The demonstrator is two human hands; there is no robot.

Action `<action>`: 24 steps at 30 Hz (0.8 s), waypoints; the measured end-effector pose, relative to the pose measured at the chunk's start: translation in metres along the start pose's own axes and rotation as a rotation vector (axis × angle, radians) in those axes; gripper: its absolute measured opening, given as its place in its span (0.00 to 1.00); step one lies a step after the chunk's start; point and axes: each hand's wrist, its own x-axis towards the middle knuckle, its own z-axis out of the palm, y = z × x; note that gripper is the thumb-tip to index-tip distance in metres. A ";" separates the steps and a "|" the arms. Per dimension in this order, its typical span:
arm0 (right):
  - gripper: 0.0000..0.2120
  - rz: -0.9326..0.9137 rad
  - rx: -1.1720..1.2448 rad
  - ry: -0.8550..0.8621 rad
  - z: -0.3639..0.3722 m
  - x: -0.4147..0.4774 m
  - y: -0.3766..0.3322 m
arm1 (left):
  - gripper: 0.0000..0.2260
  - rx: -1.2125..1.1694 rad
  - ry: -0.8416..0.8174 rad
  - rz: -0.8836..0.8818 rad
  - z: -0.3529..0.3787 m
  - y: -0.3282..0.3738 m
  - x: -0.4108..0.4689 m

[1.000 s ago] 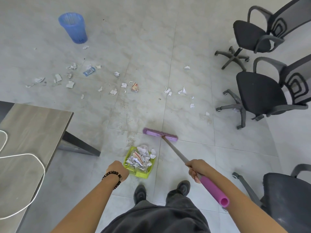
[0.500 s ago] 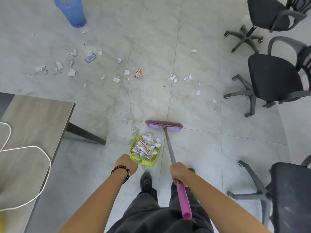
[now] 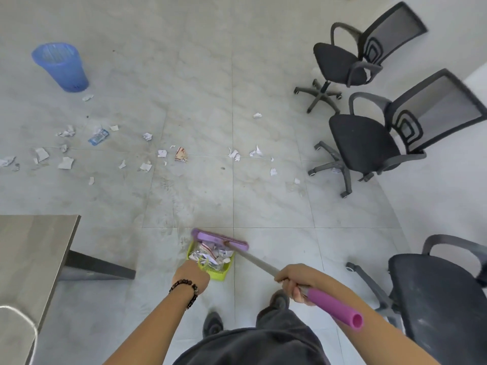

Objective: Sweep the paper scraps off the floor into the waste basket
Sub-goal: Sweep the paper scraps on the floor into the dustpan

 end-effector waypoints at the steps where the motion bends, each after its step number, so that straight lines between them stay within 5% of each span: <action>1: 0.11 -0.012 0.036 0.003 -0.004 -0.006 -0.003 | 0.11 0.013 0.003 0.019 -0.003 0.004 0.003; 12: 0.10 -0.252 0.395 -0.025 -0.079 -0.015 -0.067 | 0.11 0.007 0.091 0.162 -0.036 0.106 0.061; 24: 0.09 -0.330 0.380 -0.048 -0.244 0.010 -0.246 | 0.08 -0.035 0.148 0.111 -0.051 0.303 0.154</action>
